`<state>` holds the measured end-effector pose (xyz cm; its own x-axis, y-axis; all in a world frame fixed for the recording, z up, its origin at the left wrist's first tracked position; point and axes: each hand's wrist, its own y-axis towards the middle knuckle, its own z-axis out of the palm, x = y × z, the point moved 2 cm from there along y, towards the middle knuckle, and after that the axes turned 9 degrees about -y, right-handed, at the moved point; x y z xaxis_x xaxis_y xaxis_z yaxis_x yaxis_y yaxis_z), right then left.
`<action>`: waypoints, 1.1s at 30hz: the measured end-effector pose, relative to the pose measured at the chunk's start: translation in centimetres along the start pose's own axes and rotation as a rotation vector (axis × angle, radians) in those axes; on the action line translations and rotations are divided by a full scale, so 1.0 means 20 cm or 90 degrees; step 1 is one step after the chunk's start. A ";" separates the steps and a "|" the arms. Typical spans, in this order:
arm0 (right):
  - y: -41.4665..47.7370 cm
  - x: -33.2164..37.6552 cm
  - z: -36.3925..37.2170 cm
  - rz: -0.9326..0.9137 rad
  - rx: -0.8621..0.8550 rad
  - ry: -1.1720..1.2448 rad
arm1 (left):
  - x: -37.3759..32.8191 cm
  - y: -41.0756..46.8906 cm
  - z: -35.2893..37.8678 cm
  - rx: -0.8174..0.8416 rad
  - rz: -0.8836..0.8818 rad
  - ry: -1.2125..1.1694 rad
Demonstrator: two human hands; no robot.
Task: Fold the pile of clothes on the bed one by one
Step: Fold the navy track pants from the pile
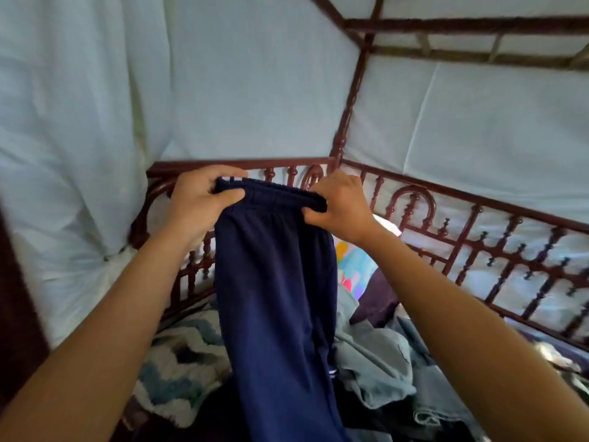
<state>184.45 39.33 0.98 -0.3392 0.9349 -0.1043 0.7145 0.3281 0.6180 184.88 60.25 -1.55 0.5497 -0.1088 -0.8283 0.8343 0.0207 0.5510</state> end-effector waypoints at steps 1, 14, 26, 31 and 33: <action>0.06 -0.02 -0.10 0.009 -0.049 -0.016 | -0.08 0.06 0.02 -0.009 0.033 -0.012; -0.07 -0.11 0.00 0.129 0.243 0.308 | -0.36 0.24 0.23 0.053 0.141 0.065; -0.16 -0.20 0.25 0.261 0.289 0.357 | -0.38 0.35 0.05 -0.049 0.156 -0.044; -0.14 -0.43 0.04 0.369 0.108 0.239 | -0.40 0.41 0.00 -0.081 0.133 -0.068; -0.07 -0.51 -0.15 0.382 -0.021 0.170 | -0.43 0.44 0.02 -0.081 0.130 -0.093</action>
<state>184.97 28.89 3.51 -0.0312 0.8875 0.4598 0.8088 -0.2479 0.5332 187.49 60.92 10.59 0.7025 -0.2322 -0.6728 0.7108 0.1806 0.6798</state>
